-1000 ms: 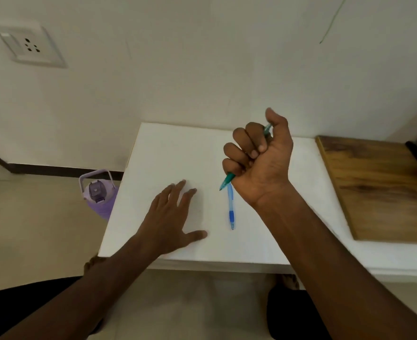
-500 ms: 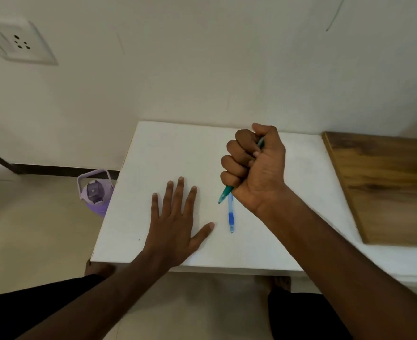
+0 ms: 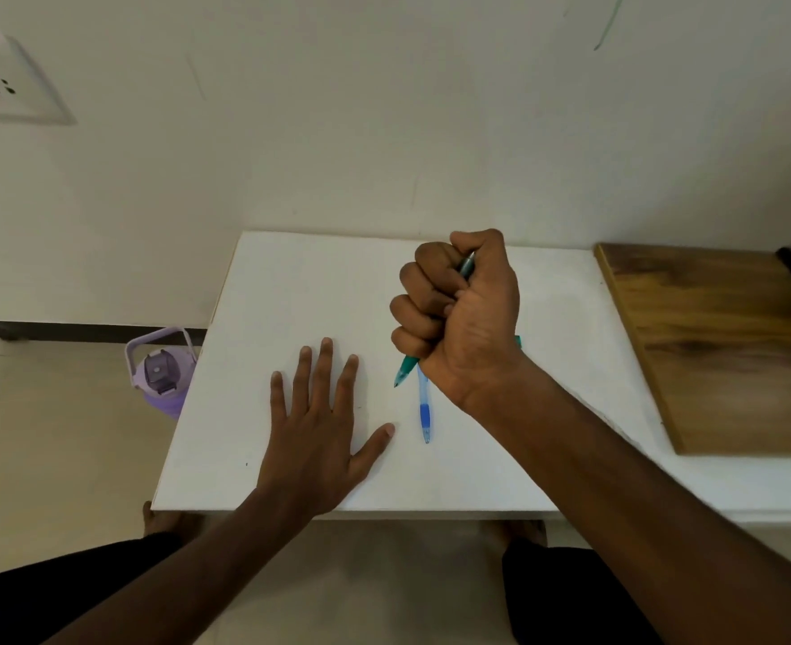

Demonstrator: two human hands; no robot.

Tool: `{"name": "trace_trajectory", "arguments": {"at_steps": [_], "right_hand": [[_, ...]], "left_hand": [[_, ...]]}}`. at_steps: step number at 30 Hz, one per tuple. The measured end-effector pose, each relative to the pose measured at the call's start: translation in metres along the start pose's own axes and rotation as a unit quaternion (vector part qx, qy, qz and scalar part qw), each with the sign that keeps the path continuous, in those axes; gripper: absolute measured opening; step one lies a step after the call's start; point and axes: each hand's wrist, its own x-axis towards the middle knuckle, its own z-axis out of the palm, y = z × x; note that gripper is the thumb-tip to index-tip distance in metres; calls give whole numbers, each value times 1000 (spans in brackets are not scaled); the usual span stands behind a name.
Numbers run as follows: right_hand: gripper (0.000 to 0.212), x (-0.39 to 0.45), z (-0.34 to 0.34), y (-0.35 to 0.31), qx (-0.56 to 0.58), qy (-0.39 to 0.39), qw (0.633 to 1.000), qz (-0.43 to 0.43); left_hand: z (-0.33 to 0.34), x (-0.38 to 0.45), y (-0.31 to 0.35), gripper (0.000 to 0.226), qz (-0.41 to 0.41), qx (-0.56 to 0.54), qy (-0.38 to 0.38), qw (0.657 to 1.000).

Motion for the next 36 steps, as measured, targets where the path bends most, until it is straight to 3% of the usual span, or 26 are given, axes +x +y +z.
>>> {"name": "trace_trajectory", "arguments": {"at_steps": [6, 11, 15, 36], "right_hand": [[61, -3, -3, 6, 20, -30, 999, 35], [48, -2, -3, 7, 43, -37, 998, 18], [54, -4, -4, 5, 51, -30, 998, 20], [46, -3, -4, 0, 56, -45, 997, 11]], "left_hand": [[-3, -2, 0, 99, 1, -2, 1, 1000], [-4, -1, 2, 99, -5, -1, 1, 1000], [-4, 0, 3, 98, -11, 0, -2, 1000], [1, 1, 3, 97, -9, -15, 21, 1000]]}}
